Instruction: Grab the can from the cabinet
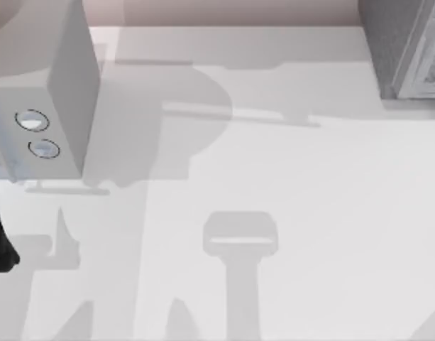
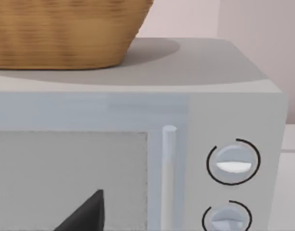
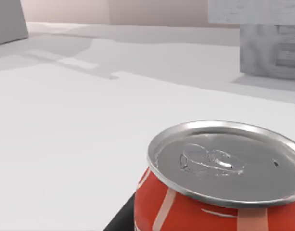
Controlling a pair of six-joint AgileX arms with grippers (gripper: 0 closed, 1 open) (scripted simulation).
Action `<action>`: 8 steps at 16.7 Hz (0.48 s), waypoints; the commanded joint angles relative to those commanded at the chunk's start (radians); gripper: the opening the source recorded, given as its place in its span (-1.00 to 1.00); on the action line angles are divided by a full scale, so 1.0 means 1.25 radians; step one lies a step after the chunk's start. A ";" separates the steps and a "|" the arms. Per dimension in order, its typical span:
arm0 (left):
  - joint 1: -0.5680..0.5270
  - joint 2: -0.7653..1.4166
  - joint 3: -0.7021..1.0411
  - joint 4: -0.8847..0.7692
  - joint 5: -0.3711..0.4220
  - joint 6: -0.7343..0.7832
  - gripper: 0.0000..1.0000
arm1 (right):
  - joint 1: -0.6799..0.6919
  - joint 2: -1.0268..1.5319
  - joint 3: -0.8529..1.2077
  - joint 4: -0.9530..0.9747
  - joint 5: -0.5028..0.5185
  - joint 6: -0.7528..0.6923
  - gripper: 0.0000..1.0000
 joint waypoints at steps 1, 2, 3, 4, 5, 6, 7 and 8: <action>0.000 0.000 0.000 0.000 0.000 0.000 1.00 | 0.000 0.000 0.000 0.000 0.000 0.000 -0.55; 0.000 0.000 0.000 0.000 0.000 0.000 1.00 | 0.000 0.000 0.000 0.000 0.000 0.000 -0.40; 0.000 0.000 0.000 0.000 0.000 0.000 1.00 | 0.000 0.000 0.000 0.000 0.000 0.000 -0.25; 0.000 0.000 0.000 0.000 0.000 0.000 1.00 | 0.000 0.000 0.000 0.000 0.000 0.000 -0.10; 0.000 0.000 0.000 0.000 0.000 0.000 1.00 | 0.000 0.000 0.000 0.000 0.000 0.000 0.06; 0.000 0.000 0.000 0.000 0.000 0.000 1.00 | 0.000 0.000 0.000 0.000 0.000 0.000 0.21; 0.000 0.000 0.000 0.000 0.000 0.000 1.00 | 0.000 0.000 0.000 0.000 0.000 0.000 0.36; 0.000 0.000 0.000 0.000 0.000 0.000 1.00 | 0.000 0.000 0.000 0.000 0.000 0.000 0.51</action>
